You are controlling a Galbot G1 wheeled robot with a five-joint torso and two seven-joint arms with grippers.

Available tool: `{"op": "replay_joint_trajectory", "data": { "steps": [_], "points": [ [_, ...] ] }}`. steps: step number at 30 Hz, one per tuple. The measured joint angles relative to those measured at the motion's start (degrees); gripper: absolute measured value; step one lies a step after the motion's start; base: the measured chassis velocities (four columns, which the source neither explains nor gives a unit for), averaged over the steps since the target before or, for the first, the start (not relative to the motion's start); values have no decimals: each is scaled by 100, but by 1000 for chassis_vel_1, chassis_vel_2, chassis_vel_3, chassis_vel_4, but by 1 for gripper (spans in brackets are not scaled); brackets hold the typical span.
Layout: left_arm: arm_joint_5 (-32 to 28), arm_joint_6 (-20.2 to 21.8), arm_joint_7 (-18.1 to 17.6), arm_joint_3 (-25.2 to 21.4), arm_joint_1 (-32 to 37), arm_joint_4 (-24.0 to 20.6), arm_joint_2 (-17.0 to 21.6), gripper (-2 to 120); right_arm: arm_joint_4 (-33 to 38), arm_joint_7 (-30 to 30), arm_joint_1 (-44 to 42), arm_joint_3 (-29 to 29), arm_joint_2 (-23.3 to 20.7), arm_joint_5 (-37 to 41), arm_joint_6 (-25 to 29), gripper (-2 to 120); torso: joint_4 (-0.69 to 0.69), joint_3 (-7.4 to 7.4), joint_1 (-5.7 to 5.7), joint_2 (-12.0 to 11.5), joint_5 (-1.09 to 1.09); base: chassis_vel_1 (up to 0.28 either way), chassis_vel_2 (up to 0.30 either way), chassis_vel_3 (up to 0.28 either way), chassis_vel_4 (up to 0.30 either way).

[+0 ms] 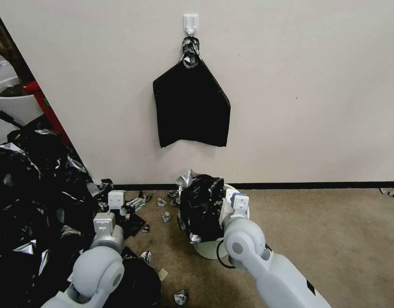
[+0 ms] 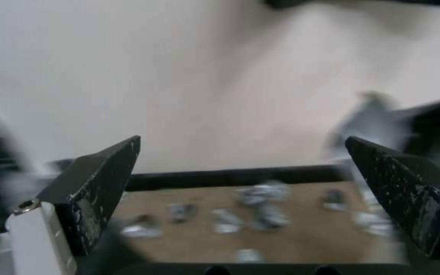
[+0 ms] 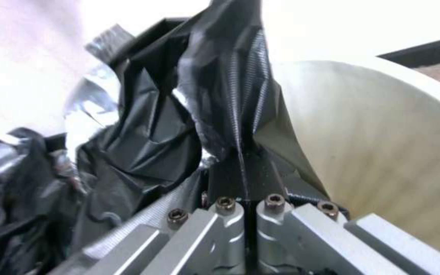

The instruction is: Place a trash bag onto the trash bin.

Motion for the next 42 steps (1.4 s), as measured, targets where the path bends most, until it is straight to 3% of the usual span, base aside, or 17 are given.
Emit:
{"op": "replay_joint_trajectory", "data": {
  "steps": [1, 3, 4, 6, 7, 12, 19, 30, 32, 42],
  "points": [
    [0, 0, 0, 0, 0, 0, 0, 100, 0, 0, 0, 0, 0, 0, 0, 0, 0, 0, 0, 0, 0, 0, 0, 0, 0],
    [-334, -135, 592, 138, -231, 229, 58, 100, 64, -170, -21, 54, -25, 17, 78, 0, 0, 0, 0, 0, 1, 0, 0, 0, 0],
    [-334, -135, 592, 138, -231, 229, 58, 100, 64, -170, -21, 54, -25, 17, 78, 0, 0, 0, 0, 0, 1, 0, 0, 0, 0],
    [-901, -143, 1350, 501, -737, 737, 98, 100, 161, -449, -106, 116, -141, 45, 159, 0, -1, 0, 0, 0, 1, 0, 0, 0, 0],
    [-1018, -80, 1373, 565, -810, 809, 73, 100, 162, -470, -120, 126, -157, 44, 162, 0, 0, 0, 0, 0, 1, 0, 0, 0, 0],
    [-1300, 181, 1313, 748, -944, 929, -102, 100, 148, -487, -126, 161, -179, 32, 168, 0, -1, 0, 0, 0, 1, 0, 0, 0, 0],
    [-1582, 606, 903, 929, -1011, 1013, -548, 100, 91, -491, -95, 128, -146, 4, 173, 0, 0, 0, 0, 0, 2, 0, 0, 0, 0],
    [-1694, 784, 624, 952, -1026, 1193, -1115, 97, 114, -492, -109, 40, -111, -197, 147, 0, 0, 0, 0, 0, 1, 0, 0, 0, 0],
    [-1696, 830, 531, 980, -1049, 1304, -1299, 90, 140, -495, -133, 30, -114, -278, 142, 0, 0, 0, 0, 0, 1, 0, 0, 0, 0],
    [-1664, 865, 393, 975, -1147, 1809, -1676, 89, 281, -500, -211, 31, -133, -339, 113, 0, 0, 0, 1, 0, 1, 0, 0, 0, 0]
  ]
}}
